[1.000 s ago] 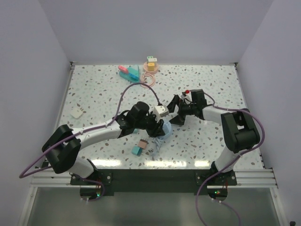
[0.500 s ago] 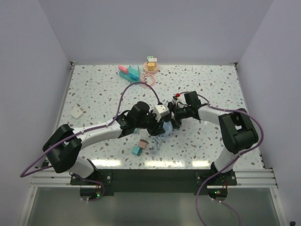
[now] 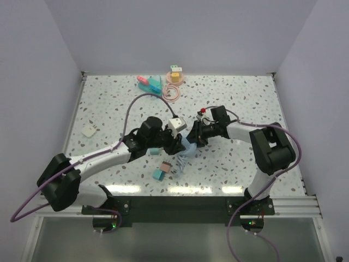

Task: Pull the plug off the socket

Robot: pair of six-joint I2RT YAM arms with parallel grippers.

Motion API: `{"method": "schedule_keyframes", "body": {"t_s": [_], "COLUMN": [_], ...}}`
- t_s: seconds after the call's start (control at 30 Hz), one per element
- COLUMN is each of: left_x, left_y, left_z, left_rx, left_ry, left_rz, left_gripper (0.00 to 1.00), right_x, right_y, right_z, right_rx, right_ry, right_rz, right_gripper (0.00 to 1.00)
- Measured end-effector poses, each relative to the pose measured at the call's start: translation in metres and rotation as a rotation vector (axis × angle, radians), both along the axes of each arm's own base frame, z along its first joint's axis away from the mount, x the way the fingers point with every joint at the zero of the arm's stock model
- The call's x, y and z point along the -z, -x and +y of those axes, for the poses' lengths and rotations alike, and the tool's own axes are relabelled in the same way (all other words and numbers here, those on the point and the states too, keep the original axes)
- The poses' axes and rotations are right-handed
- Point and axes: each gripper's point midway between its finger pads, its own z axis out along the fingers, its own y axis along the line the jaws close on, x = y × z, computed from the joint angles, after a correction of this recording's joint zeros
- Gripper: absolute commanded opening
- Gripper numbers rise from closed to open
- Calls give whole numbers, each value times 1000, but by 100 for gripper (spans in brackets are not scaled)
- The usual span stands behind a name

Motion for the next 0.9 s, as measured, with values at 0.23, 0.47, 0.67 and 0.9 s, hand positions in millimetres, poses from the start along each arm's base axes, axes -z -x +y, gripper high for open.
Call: {"method": "schedule_keyframes", "body": {"t_s": [0.23, 0.47, 0.67, 0.9], "left_x": [-94, -66, 27, 87], "left_y": [-36, -33, -13, 3], "left_z": [48, 52, 82, 104], "left_rx": [-176, -185, -281, -372], "left_ry": [248, 166, -43, -183], "left_rz": [-206, -131, 88, 243], "left_gripper": [0, 0, 0, 4], "right_x": [36, 23, 8, -27], "right_y": [0, -20, -76, -153], "right_z": [-5, -4, -34, -55], "right_rx": [9, 39, 203, 379], "right_ry": [69, 59, 113, 150], "right_rz": [64, 24, -42, -155], "right_gripper": [0, 0, 0, 0]}}
